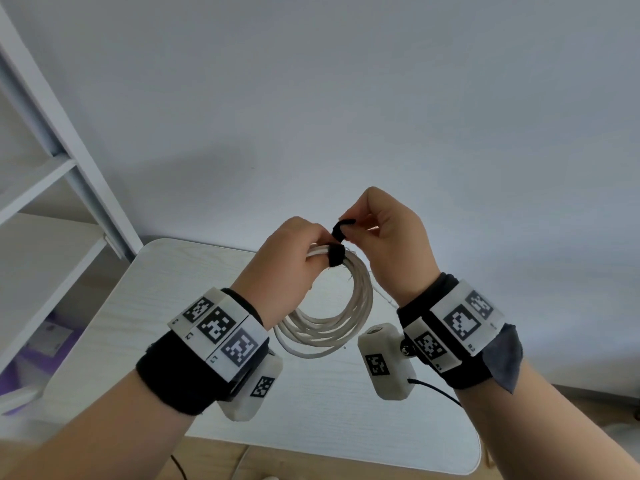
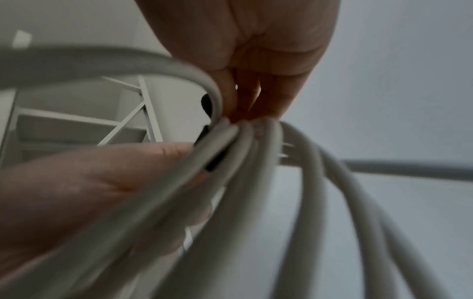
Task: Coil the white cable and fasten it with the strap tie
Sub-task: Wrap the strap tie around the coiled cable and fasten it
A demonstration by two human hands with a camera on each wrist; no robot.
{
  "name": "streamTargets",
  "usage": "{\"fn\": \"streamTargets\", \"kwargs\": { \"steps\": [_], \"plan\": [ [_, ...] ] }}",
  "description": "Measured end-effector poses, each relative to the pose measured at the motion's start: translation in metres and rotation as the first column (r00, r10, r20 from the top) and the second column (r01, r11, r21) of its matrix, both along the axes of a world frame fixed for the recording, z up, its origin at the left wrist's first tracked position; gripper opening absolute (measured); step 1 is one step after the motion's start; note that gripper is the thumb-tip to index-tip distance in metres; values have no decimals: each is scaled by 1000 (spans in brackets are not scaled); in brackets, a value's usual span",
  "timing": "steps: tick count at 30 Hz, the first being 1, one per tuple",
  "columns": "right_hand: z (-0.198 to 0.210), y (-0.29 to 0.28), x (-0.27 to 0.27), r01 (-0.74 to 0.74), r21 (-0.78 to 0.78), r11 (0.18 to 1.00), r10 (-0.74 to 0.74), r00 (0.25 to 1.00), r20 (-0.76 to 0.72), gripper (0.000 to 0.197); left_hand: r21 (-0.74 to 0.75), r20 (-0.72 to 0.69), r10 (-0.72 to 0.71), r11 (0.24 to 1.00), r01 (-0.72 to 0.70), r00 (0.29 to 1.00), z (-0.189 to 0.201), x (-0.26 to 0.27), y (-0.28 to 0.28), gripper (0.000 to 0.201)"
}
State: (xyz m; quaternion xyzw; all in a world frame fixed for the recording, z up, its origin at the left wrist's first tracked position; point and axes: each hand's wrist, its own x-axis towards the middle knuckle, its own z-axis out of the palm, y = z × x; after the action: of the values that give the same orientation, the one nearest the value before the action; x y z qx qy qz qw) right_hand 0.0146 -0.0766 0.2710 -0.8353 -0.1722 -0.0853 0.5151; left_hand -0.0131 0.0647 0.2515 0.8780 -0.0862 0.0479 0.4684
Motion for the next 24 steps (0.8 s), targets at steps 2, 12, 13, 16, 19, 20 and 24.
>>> {"fn": "streamTargets", "kwargs": {
  "steps": [2, 12, 13, 16, 19, 20, 24],
  "plan": [
    [-4, 2, -4, -9, -32, 999, 9, 1000, 20, 20, -14, -51, 13, 1000, -14, 999, -1, 1, 1, 6],
    [-23, -5, -17, -101, -59, 993, 111, 974, 199, 8, -291, -252, 16, 952, -92, 968, -6, 1, 5, 10],
    [-24, -6, -17, -107, -51, 993, 115, 971, 208, 9, -310, -265, 18, 945, -103, 964, -6, 1, 5, 11],
    [-25, -7, -16, -107, -43, 993, 114, 970, 215, 10, -360, -292, 27, 923, -136, 956, -6, 2, 4, 14],
    [-26, -7, -16, -110, -23, 994, 113, 975, 189, 11, -366, -306, 34, 919, -150, 951, -6, 2, 4, 13],
    [-27, -7, -16, -112, -10, 994, 112, 977, 183, 11, -372, -310, 43, 914, -163, 950, -7, 2, 5, 14],
    [-29, -7, -17, -135, -4, 991, 133, 969, 208, 9, -448, -354, 101, 855, -263, 930, -12, 6, 10, 29]
  ]
}}
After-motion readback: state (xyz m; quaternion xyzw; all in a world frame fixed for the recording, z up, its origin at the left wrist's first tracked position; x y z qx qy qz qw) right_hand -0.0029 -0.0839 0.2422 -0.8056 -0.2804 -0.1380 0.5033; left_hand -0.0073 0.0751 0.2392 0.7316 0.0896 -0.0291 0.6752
